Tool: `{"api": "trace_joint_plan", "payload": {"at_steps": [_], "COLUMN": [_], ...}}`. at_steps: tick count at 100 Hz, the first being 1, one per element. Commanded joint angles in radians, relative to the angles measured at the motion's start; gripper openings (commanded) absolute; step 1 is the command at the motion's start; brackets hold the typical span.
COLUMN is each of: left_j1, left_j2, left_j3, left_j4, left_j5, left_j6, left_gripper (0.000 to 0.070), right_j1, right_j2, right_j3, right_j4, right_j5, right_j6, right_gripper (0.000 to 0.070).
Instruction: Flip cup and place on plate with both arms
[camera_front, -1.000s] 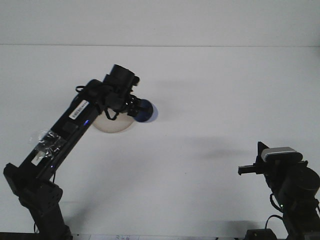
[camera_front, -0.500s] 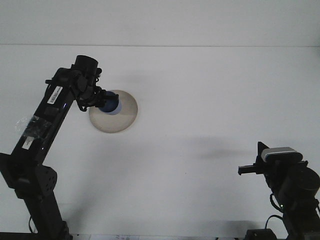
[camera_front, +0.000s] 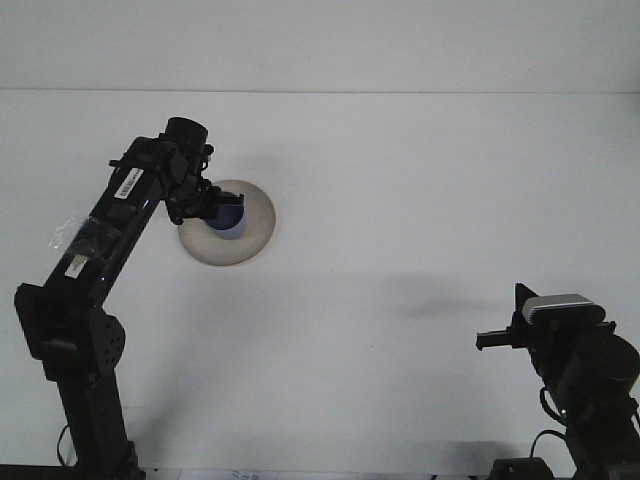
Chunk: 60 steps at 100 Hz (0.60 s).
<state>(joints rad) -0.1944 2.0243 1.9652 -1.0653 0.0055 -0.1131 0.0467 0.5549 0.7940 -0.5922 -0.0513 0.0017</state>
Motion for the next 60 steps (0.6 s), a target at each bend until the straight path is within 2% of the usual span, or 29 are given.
{"api": "trace_joint_plan", "payload": {"at_steps": [1, 6, 13, 33, 44, 60], "left_j1": [-0.002, -0.002, -0.002, 0.003, 0.014, 0.02], "left_j2": [0.018, 0.018, 0.018, 0.016, 0.008, -0.061], "left_j3": [0.022, 0.022, 0.022, 0.036, 0.067, 0.078], "left_j4": [-0.008, -0.006, -0.003, 0.011, 0.018, 0.029], "left_j5": [0.001, 0.001, 0.001, 0.003, 0.053, 0.061], "left_j6": [0.016, 0.016, 0.017, 0.037, 0.037, 0.037], "left_gripper": [0.026, 0.0342, 0.039, 0.039, 0.039, 0.039], "right_j1": [0.002, 0.002, 0.002, 0.002, 0.002, 0.002], "right_j2": [0.003, 0.003, 0.003, 0.003, 0.003, 0.002], "right_j3": [0.01, 0.01, 0.01, 0.01, 0.01, 0.01], "right_j4": [0.009, 0.009, 0.009, 0.009, 0.009, 0.009], "right_j5": [0.0, 0.0, 0.0, 0.0, 0.0, 0.005], "right_j6": [0.01, 0.01, 0.01, 0.01, 0.01, 0.007], "right_gripper": [0.0, 0.0, 0.0, 0.0, 0.0, 0.0]}}
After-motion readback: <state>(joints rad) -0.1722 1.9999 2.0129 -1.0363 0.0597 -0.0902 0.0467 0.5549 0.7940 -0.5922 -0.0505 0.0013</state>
